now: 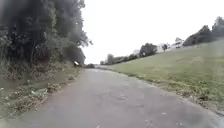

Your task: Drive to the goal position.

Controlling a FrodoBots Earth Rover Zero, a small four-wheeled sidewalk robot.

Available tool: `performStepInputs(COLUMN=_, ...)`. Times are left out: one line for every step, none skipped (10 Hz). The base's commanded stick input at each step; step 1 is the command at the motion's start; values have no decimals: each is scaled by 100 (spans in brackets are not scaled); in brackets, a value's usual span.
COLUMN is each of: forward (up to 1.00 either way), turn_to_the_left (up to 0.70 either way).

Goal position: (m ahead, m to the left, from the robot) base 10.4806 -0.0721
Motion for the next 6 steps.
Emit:
performStepInputs(forward=100, turn_to_the_left=0)
performStepInputs(forward=100, turn_to_the_left=39)
performStepInputs(forward=100, turn_to_the_left=37)
performStepInputs(forward=100, turn_to_the_left=17)
performStepInputs(forward=100, turn_to_the_left=6)
performStepInputs(forward=100, turn_to_the_left=31)
